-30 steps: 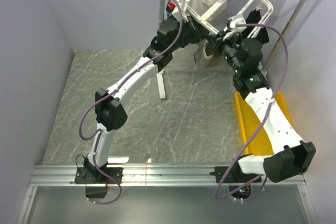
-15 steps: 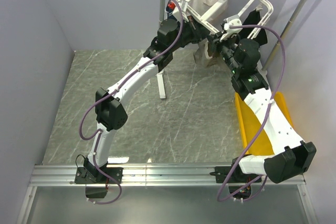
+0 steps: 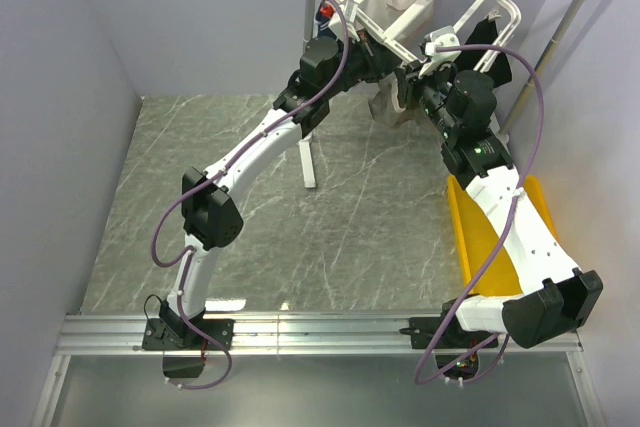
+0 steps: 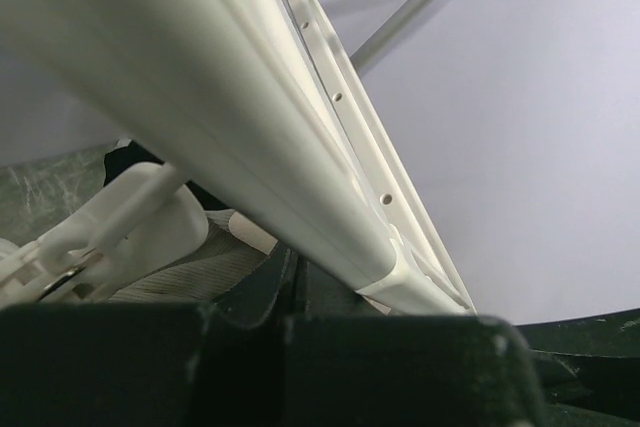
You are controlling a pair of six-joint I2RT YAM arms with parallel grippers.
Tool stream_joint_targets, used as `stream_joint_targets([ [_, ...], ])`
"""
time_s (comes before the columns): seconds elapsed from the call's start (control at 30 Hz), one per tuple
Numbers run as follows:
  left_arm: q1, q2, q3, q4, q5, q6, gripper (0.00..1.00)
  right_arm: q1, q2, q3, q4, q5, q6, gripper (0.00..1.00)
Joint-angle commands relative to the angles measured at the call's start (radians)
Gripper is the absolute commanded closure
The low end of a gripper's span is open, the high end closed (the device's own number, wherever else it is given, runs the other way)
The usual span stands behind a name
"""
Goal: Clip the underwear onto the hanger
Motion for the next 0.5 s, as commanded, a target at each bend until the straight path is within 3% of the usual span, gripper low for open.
stream_joint_targets([
  [0.0,-0.031,-0.036,0.026,0.202,0.013,-0.036,0.99,0.04,0.047,-0.02,-0.219,-0.103,0.029,0.77],
  [0.47,-0.032,-0.039,0.011,0.203,0.014,-0.033,1.0,0.037,0.03,-0.015,-0.207,-0.103,0.049,0.74],
])
